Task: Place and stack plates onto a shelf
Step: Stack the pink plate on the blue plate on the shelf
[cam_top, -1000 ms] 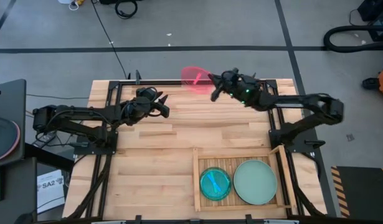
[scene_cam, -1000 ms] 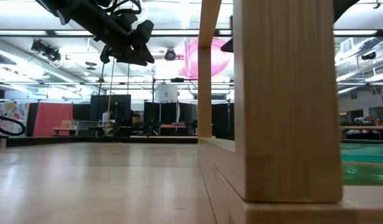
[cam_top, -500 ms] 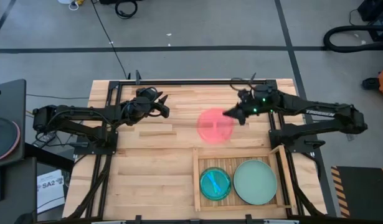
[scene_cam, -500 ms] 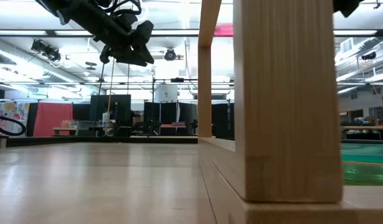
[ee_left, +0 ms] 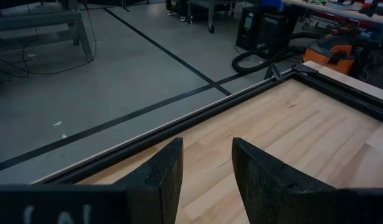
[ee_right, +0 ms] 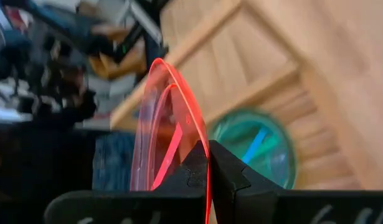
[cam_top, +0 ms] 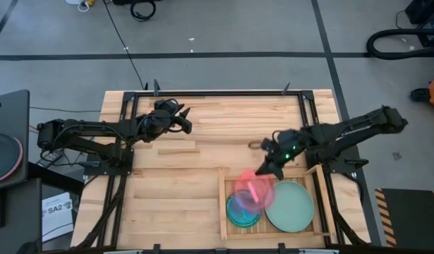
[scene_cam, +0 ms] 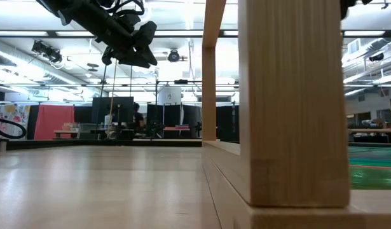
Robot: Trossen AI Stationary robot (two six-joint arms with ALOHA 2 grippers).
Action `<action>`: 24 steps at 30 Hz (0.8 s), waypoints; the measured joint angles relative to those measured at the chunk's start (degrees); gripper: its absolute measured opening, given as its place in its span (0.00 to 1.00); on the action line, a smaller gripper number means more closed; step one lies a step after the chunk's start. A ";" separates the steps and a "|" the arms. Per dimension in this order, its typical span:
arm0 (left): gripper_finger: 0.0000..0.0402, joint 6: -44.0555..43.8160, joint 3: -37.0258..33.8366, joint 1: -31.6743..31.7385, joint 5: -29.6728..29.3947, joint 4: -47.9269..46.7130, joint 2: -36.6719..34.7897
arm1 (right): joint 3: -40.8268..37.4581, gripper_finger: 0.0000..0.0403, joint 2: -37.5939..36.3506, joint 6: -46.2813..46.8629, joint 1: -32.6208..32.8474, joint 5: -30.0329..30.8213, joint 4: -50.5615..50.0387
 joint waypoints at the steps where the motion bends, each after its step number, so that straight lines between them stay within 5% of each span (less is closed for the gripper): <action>1: 0.36 0.00 0.00 0.00 0.00 -0.02 0.00 | 0.00 0.02 0.84 0.38 1.35 0.02 0.00; 9: 0.36 0.00 0.00 0.00 0.00 -0.09 0.00 | 0.00 0.02 9.36 1.31 7.66 4.33 2.12; 24: 0.36 -0.02 0.00 -0.01 0.00 -0.35 -0.02 | 0.00 0.02 23.08 0.64 8.07 4.33 8.26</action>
